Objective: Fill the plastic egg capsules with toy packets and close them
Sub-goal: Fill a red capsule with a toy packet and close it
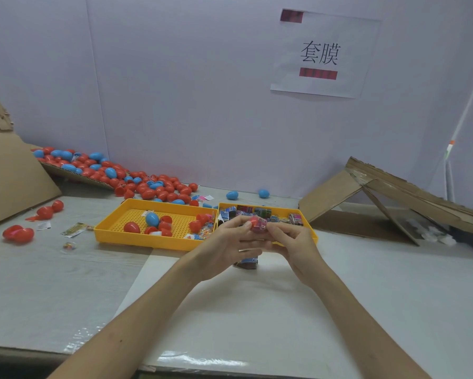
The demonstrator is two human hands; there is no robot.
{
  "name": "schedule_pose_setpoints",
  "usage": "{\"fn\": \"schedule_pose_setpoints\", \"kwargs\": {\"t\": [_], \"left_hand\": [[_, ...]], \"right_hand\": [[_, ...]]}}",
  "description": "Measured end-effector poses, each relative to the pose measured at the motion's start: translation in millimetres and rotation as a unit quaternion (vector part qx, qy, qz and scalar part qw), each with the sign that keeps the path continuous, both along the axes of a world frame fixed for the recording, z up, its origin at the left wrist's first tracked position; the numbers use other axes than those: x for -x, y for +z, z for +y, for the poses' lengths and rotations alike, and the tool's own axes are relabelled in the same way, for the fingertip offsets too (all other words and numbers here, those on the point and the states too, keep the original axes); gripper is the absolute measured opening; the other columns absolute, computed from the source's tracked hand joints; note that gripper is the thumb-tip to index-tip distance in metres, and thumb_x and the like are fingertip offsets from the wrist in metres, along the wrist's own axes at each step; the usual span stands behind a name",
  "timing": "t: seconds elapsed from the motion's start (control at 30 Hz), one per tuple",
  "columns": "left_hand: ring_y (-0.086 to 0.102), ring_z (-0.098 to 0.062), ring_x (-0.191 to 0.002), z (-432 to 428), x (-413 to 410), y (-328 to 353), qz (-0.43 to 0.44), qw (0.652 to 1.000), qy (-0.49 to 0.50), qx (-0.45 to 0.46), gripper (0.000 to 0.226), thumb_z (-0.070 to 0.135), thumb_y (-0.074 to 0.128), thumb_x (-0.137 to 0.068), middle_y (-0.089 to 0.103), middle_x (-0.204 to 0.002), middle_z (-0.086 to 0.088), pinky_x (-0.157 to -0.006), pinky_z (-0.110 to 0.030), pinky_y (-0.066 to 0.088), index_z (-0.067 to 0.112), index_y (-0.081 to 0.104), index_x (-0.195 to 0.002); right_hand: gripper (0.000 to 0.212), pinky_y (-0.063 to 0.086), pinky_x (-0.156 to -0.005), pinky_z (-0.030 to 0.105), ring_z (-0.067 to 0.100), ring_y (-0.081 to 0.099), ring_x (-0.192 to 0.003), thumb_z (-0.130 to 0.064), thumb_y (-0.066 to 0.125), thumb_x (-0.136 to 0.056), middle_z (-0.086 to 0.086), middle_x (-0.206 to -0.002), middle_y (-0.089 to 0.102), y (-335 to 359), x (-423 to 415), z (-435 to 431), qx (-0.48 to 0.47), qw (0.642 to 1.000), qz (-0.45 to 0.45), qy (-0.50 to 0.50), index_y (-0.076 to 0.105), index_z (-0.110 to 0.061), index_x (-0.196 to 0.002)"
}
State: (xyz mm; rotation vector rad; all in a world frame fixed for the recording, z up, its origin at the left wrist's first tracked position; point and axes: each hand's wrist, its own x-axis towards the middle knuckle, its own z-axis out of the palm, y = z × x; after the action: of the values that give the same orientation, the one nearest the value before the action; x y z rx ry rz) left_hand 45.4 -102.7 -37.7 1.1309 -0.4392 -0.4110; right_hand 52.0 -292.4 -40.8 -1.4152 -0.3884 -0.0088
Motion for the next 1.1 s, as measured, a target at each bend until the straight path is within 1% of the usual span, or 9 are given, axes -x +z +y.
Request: {"fn": "schedule_pose_setpoints", "kwargs": {"t": [0.1,0.2,0.33,0.43,0.63,0.73,0.83,0.9,1.1], "left_hand": [[0.065,-0.031,-0.123,-0.5,-1.1,-0.2,0.002,1.0,-0.001,-0.01,0.048,0.036,0.049,-0.105,0.067,-0.132,-0.016,-0.093,-0.035,0.056,0.005,0.045,-0.141],[0.063,-0.031,-0.125,-1.7,-0.3,-2.1,-0.001,1.0,-0.013,-0.028,0.053,0.038,0.044,-0.107,0.067,-0.132,-0.016,-0.097,-0.038,0.051,0.001,0.04,-0.145],[0.066,-0.027,-0.122,-3.9,1.8,-2.9,0.015,0.999,-0.021,-0.04,0.047,0.041,0.041,-0.106,0.07,-0.127,-0.014,-0.093,-0.036,0.052,0.01,0.049,-0.14],[0.066,-0.028,-0.121,-3.5,0.3,-4.3,0.02,0.999,-0.022,-0.036,0.042,0.041,0.039,-0.106,0.07,-0.126,-0.015,-0.091,-0.034,0.054,0.013,0.054,-0.134],[0.066,-0.028,-0.12,-4.0,-0.6,-4.9,0.024,0.999,-0.028,-0.036,0.047,0.046,0.041,-0.104,0.066,-0.132,-0.018,-0.088,-0.033,0.057,0.014,0.05,-0.137],[0.065,-0.025,-0.123,-2.8,0.5,-4.5,0.007,0.998,-0.045,-0.049,0.051,0.051,0.037,-0.105,0.065,-0.137,-0.009,-0.093,-0.034,0.053,0.018,0.051,-0.143],[0.065,-0.019,-0.121,-3.2,2.7,-3.6,-0.008,0.995,-0.065,-0.07,0.056,0.056,0.032,-0.099,0.064,-0.139,0.0,-0.093,-0.03,0.053,0.025,0.057,-0.138],[0.066,-0.019,-0.119,-3.7,2.8,-3.7,-0.008,0.995,-0.063,-0.079,0.057,0.057,0.031,-0.098,0.066,-0.137,-0.001,-0.091,-0.029,0.054,0.025,0.058,-0.137],[0.067,-0.019,-0.114,-0.1,0.3,-6.4,-0.011,0.995,-0.056,-0.083,0.054,0.056,0.026,-0.105,0.068,-0.132,-0.008,-0.093,-0.031,0.054,0.031,0.069,-0.128]], "right_hand": [[0.042,0.06,-0.082,0.038,0.025,0.072,-0.102,-0.036,0.074,-0.078,0.01,-0.105,0.076,-0.4,1.3,4.1,0.037,0.998,-0.024,-0.046,0.075,-0.012,-0.112],[0.038,0.057,-0.076,0.024,0.019,0.073,-0.097,-0.033,0.081,-0.071,0.005,-0.099,0.078,0.0,1.5,3.1,0.065,0.993,-0.058,-0.079,0.076,-0.015,-0.105],[0.023,0.056,-0.077,0.024,0.019,0.073,-0.094,-0.023,0.081,-0.075,0.006,-0.094,0.078,-0.8,0.4,0.4,0.068,0.993,-0.064,-0.076,0.079,-0.014,-0.096],[0.025,0.055,-0.077,0.023,0.018,0.073,-0.093,-0.024,0.08,-0.075,0.003,-0.093,0.078,-1.0,-0.2,-1.4,0.071,0.992,-0.072,-0.071,0.08,-0.013,-0.098],[0.028,0.056,-0.079,0.027,0.019,0.073,-0.095,-0.026,0.078,-0.077,0.003,-0.096,0.078,-1.7,-0.7,-1.6,0.073,0.992,-0.071,-0.069,0.079,-0.015,-0.103],[0.03,0.058,-0.076,0.026,0.016,0.072,-0.092,-0.03,0.081,-0.075,0.0,-0.097,0.077,-1.7,0.4,-0.4,0.101,0.989,-0.089,-0.066,0.077,-0.021,-0.103],[0.022,0.057,-0.077,0.023,0.016,0.073,-0.091,-0.015,0.085,-0.077,0.0,-0.095,0.077,-2.2,-0.3,0.9,0.115,0.984,-0.11,-0.077,0.078,-0.02,-0.097],[0.02,0.055,-0.075,0.02,0.014,0.074,-0.089,-0.008,0.083,-0.078,0.0,-0.092,0.078,-2.7,-0.7,1.1,0.109,0.984,-0.118,-0.083,0.079,-0.02,-0.093],[0.02,0.056,-0.077,0.02,0.012,0.074,-0.088,-0.009,0.083,-0.079,-0.004,-0.089,0.078,-3.2,-0.1,0.4,0.126,0.981,-0.119,-0.087,0.08,-0.022,-0.095]]}}
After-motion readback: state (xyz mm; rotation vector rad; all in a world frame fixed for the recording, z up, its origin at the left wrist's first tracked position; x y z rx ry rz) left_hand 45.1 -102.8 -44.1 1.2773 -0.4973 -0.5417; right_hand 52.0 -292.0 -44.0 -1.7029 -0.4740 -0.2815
